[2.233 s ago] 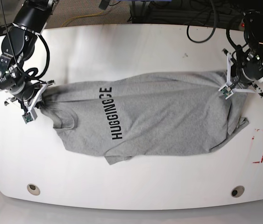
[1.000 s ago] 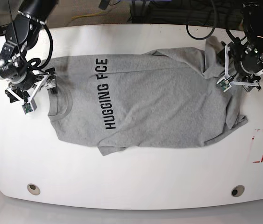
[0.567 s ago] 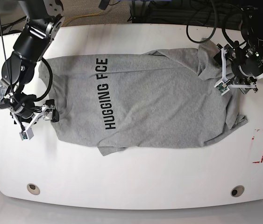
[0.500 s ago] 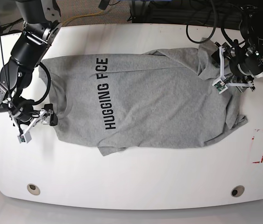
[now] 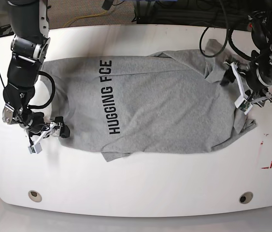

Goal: Fold the T-shirt properly
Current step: 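Release the shirt and grasp its side edges with both grippers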

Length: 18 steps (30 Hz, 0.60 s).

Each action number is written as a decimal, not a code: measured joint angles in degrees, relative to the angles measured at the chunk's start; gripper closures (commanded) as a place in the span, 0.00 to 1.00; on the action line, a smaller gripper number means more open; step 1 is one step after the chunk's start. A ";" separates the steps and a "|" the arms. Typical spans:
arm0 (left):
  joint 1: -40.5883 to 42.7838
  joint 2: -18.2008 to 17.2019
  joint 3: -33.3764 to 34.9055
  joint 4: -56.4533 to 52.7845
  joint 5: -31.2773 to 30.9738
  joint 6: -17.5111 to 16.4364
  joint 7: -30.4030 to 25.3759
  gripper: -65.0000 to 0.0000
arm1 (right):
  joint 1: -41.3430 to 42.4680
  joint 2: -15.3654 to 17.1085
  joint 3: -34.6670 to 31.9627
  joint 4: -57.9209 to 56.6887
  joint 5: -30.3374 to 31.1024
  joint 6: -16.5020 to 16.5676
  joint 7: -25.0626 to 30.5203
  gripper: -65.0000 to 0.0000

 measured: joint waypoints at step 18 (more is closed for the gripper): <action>-9.49 3.13 -11.82 -1.29 13.25 0.02 0.72 0.23 | 1.73 -3.91 -3.58 -5.60 1.03 -0.22 5.16 0.43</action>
